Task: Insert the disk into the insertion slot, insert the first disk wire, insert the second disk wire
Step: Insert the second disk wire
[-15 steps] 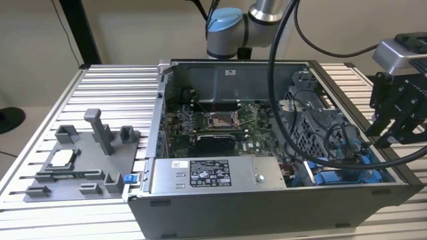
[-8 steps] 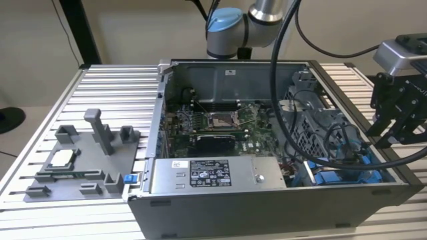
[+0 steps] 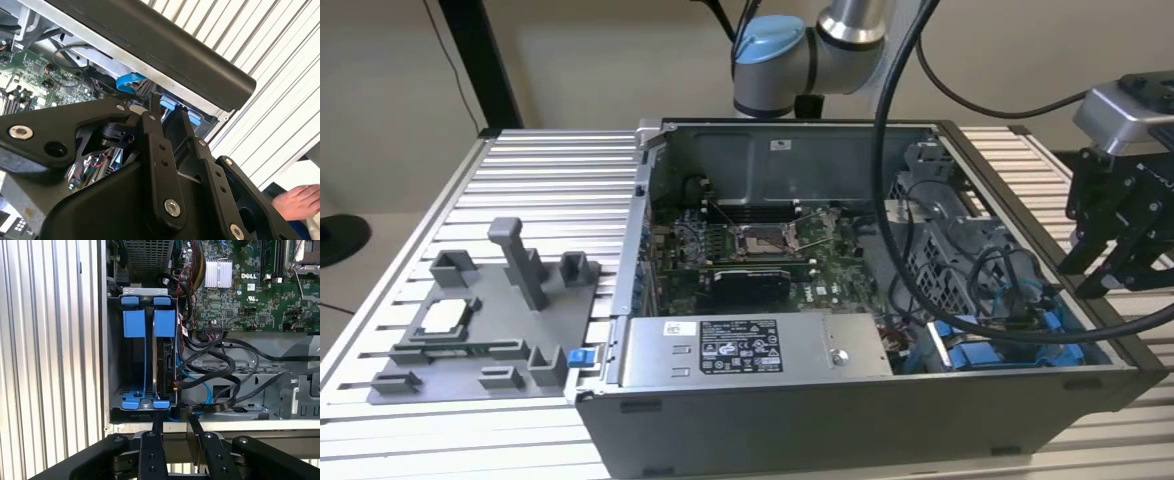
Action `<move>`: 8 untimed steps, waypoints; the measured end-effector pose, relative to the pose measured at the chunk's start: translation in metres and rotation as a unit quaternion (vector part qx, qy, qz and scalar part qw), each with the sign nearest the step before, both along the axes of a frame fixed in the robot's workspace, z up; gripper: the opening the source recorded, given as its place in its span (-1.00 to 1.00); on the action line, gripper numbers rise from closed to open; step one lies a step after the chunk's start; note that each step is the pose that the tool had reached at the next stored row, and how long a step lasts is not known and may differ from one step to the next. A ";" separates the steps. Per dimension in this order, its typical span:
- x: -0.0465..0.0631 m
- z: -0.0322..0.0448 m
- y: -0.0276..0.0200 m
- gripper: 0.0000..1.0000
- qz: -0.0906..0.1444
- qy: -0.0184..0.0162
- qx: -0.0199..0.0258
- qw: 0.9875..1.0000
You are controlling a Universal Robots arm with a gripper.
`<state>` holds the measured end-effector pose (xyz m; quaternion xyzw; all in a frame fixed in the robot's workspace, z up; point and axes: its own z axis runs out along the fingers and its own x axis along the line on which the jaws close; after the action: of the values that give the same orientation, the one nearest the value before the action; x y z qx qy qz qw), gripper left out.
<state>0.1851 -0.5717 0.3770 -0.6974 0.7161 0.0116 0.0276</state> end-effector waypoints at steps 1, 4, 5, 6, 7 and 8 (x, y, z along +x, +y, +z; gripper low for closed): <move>0.000 0.0000 0.0000 1.00 0.000 0.000 0.000 1.000; 0.000 -0.0002 -0.0001 1.00 0.000 0.000 0.000 1.000; 0.000 -0.0002 0.0000 1.00 0.000 0.001 0.000 1.000; 0.000 -0.0003 0.0000 1.00 0.000 0.003 0.000 1.000; 0.000 -0.0004 -0.0001 1.00 0.000 0.008 -0.001 1.000; 0.000 -0.0004 -0.0001 1.00 0.000 0.013 -0.002 1.000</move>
<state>0.1856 -0.5717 0.3766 -0.6972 0.7164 0.0193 0.0171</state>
